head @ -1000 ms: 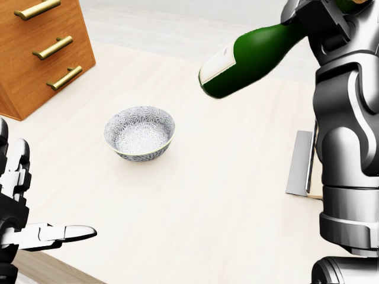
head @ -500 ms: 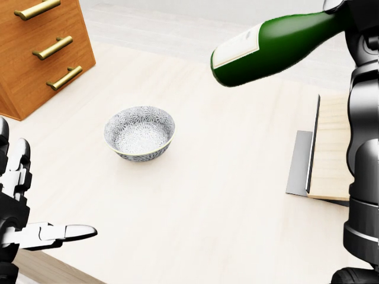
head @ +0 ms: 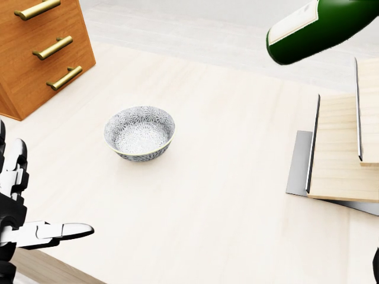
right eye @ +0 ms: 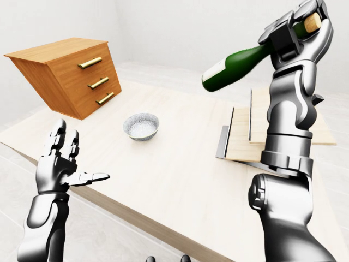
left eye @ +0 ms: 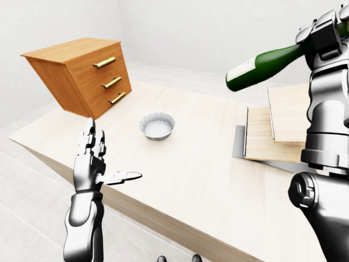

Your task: Put the wine bottle on the wine rack.

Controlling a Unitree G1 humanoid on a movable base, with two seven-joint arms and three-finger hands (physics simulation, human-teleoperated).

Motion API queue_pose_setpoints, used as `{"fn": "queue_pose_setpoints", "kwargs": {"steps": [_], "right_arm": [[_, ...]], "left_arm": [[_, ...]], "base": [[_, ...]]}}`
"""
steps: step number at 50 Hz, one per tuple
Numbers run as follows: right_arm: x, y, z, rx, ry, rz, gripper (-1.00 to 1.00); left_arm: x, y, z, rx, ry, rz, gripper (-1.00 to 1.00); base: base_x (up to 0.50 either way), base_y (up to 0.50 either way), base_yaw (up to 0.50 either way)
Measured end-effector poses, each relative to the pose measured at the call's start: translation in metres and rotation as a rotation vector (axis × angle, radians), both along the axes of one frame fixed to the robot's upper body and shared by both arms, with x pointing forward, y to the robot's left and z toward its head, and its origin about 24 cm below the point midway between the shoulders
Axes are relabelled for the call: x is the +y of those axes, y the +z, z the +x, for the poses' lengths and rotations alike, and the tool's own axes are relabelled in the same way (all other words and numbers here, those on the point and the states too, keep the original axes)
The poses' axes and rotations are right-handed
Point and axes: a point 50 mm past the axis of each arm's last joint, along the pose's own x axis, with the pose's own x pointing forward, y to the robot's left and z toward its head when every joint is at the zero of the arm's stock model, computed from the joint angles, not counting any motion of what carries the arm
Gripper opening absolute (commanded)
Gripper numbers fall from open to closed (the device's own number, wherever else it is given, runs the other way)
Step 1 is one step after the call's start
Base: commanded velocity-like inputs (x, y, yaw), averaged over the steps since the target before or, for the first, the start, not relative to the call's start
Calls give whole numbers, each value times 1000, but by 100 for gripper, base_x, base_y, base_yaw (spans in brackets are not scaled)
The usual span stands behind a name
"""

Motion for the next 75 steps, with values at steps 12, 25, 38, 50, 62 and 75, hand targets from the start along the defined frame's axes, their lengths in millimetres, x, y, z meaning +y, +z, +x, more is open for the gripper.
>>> {"fn": "queue_pose_setpoints", "kwargs": {"steps": [12, 25, 38, 50, 62, 75], "right_arm": [[-32, 11, -12, -44, -17, 81, -100], [-64, 16, -22, -58, -32, 138, -100], [-92, -1, -24, -2, -55, 161, -100], [-108, -12, -25, 16, -44, 187, -100], [-124, -27, -33, 26, -59, 237, -100], [-131, -33, -36, 43, -68, 256, -100]], "left_arm": [[2, -1, 1, 6, 6, -1, 100], [1, 4, 1, -14, 8, 8, 100], [-1, 5, 3, -19, 4, 16, 100], [-2, 7, 3, -25, 1, 25, 100], [-4, 10, 3, -36, 0, 32, 100], [-6, 15, 2, -57, -1, 40, 100]], "base": [[0, 0, 0], [0, 0, 0], [0, 0, 0], [0, 0, 0], [0, 0, 0], [0, 0, 0]]}}
